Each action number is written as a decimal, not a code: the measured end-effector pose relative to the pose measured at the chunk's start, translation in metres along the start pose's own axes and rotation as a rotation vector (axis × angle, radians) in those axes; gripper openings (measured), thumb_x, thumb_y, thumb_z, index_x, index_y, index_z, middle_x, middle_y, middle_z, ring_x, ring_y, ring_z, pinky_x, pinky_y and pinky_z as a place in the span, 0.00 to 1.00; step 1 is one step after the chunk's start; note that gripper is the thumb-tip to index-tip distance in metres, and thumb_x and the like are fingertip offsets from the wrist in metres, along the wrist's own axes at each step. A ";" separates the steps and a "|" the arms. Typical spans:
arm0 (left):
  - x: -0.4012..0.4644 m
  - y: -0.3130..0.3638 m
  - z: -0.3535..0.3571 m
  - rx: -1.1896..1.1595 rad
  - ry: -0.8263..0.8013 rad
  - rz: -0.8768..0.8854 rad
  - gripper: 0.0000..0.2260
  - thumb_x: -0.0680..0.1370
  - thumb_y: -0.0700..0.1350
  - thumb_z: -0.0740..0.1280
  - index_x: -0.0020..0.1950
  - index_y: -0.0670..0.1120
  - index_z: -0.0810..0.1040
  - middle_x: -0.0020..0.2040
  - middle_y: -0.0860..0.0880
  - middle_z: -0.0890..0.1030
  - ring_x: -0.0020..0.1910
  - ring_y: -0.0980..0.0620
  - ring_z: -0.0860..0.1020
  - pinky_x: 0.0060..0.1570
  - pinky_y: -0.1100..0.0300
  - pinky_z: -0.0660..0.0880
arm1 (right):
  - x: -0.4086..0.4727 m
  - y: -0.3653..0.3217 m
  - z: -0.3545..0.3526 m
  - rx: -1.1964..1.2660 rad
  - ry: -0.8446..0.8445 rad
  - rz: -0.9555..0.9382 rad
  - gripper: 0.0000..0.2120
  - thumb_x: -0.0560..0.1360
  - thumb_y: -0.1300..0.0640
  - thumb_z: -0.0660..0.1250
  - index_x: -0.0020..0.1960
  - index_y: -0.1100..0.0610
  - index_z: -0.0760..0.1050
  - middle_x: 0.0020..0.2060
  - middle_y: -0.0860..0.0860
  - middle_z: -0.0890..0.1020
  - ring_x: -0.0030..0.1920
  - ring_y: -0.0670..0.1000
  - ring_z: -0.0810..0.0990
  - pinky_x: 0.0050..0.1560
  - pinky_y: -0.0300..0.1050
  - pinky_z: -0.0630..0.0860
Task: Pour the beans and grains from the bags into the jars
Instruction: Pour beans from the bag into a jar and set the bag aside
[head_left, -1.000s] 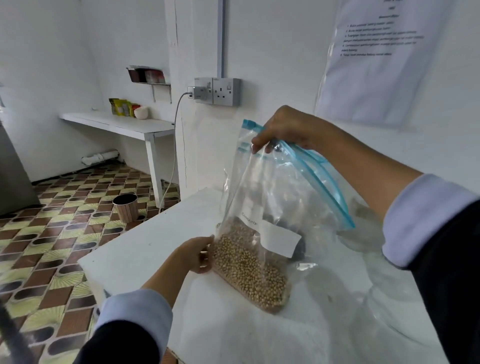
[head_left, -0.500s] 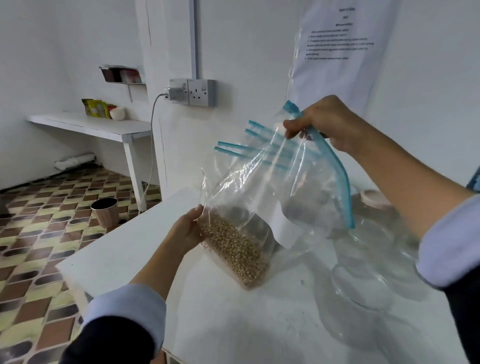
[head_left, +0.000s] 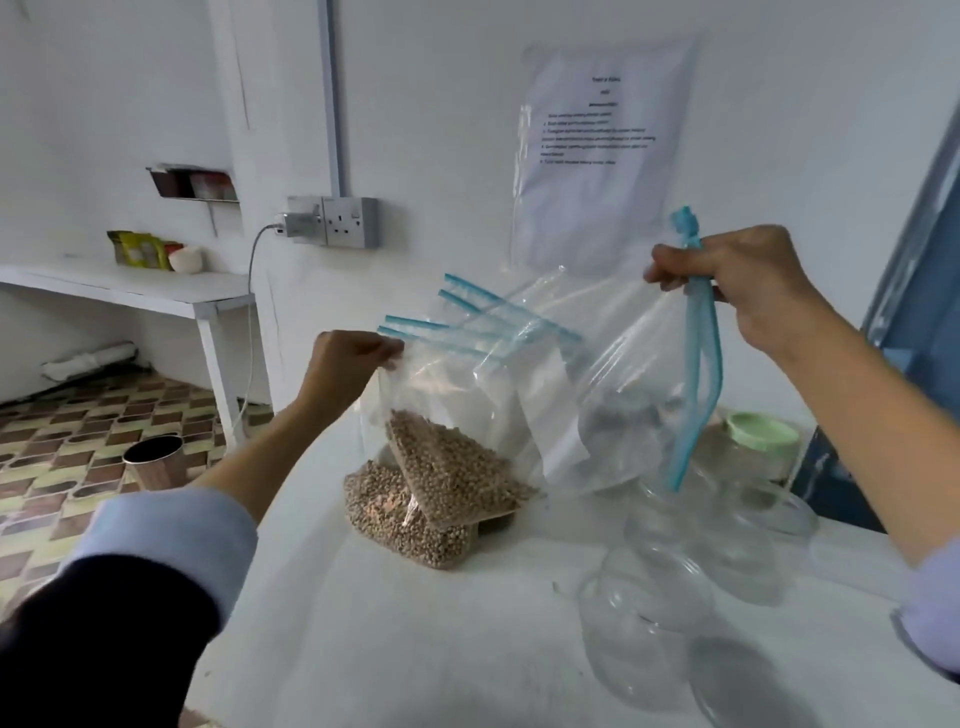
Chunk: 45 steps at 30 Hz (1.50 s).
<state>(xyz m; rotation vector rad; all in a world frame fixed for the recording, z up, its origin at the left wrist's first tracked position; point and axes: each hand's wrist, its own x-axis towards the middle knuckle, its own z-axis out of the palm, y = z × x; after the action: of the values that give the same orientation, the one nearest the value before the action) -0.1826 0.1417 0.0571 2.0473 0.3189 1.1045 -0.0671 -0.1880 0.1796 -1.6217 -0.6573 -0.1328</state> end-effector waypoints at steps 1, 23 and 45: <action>0.001 0.005 0.002 -0.072 0.031 -0.018 0.06 0.74 0.41 0.71 0.46 0.39 0.84 0.38 0.48 0.84 0.39 0.62 0.79 0.50 0.67 0.74 | 0.000 0.001 -0.004 0.010 0.017 0.008 0.04 0.69 0.61 0.74 0.38 0.61 0.80 0.29 0.46 0.84 0.32 0.43 0.80 0.37 0.31 0.75; 0.016 0.044 0.053 -0.389 0.342 -0.035 0.18 0.82 0.45 0.54 0.32 0.48 0.67 0.30 0.49 0.71 0.28 0.51 0.67 0.37 0.49 0.67 | -0.047 0.055 -0.045 0.089 0.034 0.099 0.21 0.55 0.48 0.73 0.43 0.62 0.80 0.36 0.49 0.86 0.35 0.47 0.83 0.47 0.39 0.80; 0.008 0.080 0.058 -0.549 0.314 0.122 0.17 0.79 0.51 0.55 0.32 0.48 0.67 0.27 0.49 0.69 0.26 0.50 0.65 0.29 0.56 0.62 | -0.073 0.081 -0.056 0.118 0.238 0.086 0.05 0.72 0.56 0.71 0.40 0.58 0.80 0.34 0.47 0.85 0.37 0.46 0.83 0.47 0.41 0.79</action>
<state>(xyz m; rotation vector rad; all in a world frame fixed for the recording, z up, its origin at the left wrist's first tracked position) -0.1425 0.0623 0.1015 1.4252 0.0315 1.4098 -0.0723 -0.2667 0.0858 -1.4894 -0.4049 -0.2164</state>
